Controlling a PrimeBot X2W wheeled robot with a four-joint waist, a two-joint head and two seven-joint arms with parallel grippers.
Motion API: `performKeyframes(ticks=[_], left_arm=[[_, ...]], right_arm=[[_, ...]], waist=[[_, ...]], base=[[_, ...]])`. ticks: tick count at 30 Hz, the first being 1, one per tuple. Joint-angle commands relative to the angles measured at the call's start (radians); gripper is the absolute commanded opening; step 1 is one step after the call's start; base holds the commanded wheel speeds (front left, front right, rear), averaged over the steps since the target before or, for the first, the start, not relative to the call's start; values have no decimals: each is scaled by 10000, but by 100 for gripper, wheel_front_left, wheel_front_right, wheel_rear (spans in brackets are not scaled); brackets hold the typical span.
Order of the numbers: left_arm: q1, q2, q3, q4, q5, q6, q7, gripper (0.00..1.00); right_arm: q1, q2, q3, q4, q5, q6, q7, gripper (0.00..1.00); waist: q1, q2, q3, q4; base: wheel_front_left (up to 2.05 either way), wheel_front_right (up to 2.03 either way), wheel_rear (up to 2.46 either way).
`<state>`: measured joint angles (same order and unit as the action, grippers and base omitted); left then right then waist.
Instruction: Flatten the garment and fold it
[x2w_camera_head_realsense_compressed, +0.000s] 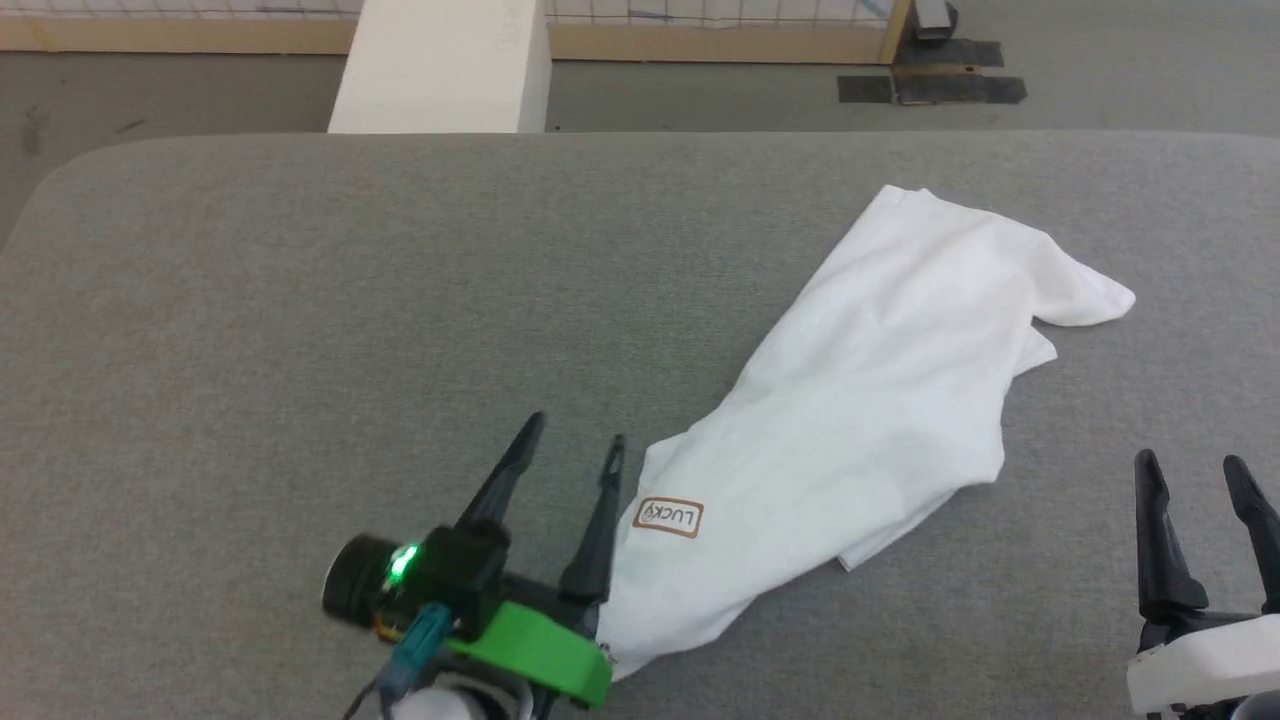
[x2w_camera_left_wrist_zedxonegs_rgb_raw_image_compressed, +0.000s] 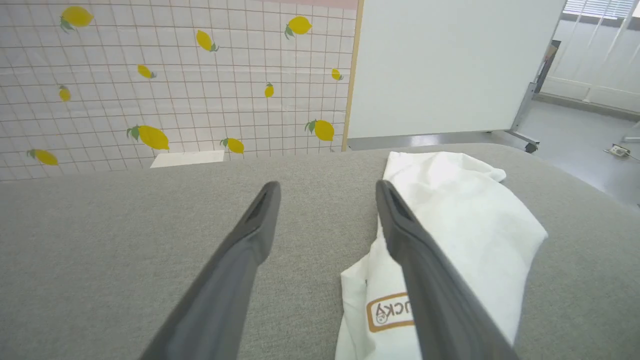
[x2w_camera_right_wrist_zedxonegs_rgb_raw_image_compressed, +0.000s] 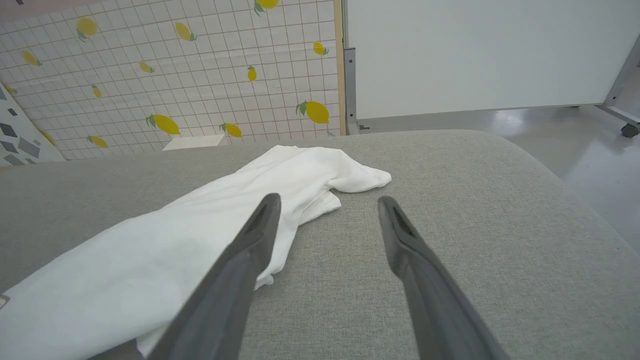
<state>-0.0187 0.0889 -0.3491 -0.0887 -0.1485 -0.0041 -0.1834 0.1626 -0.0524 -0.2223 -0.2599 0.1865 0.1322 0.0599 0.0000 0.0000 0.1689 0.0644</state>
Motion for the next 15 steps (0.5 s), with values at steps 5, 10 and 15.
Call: performKeyframes(ticks=[5,10,15], left_arm=[[-1450,263,-573,400,85,-703,1567,100],[-2834,620,-706,1726,-470,-1084,3135,100],[-3920,1071,-1135,2920,-1082,-1229,4392,100]], right_arm=[[-247,20,-74,-105,96,-15,-68,100],[-409,21,16,-184,89,-15,5,100],[-635,21,102,-237,52,-15,69,100]], waist=[[0,0,304,-186],[0,0,717,-245],[0,0,1132,-417]], base=[[0,0,0],[0,0,0],[0,0,0]])
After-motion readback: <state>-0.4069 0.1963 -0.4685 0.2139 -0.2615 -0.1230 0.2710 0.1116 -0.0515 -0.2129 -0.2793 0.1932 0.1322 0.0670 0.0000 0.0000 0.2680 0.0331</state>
